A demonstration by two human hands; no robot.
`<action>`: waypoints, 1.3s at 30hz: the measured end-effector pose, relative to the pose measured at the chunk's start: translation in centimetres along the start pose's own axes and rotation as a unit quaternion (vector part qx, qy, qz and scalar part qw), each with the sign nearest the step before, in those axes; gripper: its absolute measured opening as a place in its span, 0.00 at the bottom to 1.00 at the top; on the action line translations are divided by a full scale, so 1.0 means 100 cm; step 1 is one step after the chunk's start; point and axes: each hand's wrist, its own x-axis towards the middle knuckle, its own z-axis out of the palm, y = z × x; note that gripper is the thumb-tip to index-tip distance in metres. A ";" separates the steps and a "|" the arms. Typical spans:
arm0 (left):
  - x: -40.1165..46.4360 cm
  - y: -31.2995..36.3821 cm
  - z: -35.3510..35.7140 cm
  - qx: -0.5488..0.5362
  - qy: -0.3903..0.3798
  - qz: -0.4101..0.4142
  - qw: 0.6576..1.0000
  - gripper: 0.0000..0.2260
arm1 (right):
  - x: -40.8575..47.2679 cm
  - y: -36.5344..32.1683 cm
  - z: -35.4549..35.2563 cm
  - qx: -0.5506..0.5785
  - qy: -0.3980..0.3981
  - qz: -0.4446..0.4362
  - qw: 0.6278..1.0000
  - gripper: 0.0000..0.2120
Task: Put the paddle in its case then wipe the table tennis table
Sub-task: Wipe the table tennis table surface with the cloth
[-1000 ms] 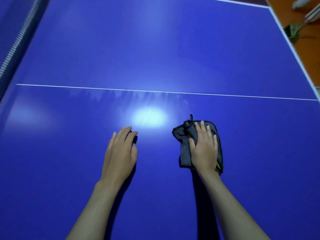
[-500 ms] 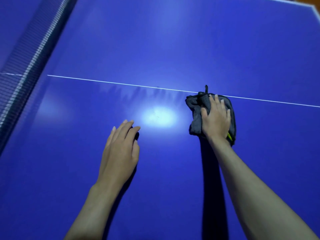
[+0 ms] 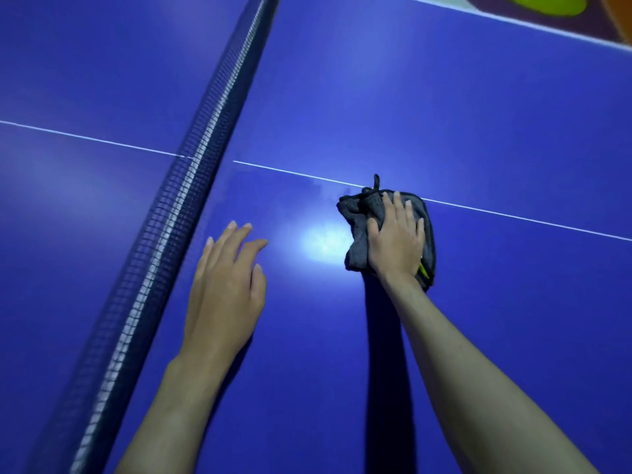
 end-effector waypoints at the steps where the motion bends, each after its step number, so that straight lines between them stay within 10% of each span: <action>1: 0.002 -0.013 -0.010 -0.001 0.010 0.000 1.000 0.16 | -0.002 -0.019 0.005 -0.002 -0.003 -0.007 1.000 0.29; 15: 0.003 -0.129 -0.090 0.036 -0.046 -0.012 0.998 0.27 | -0.026 -0.228 0.055 0.010 -0.058 -0.197 0.979 0.27; 39: -0.170 -0.127 -0.122 -0.025 -0.089 -0.016 0.996 0.30 | -0.339 -0.156 0.036 0.108 -0.089 -0.297 0.945 0.28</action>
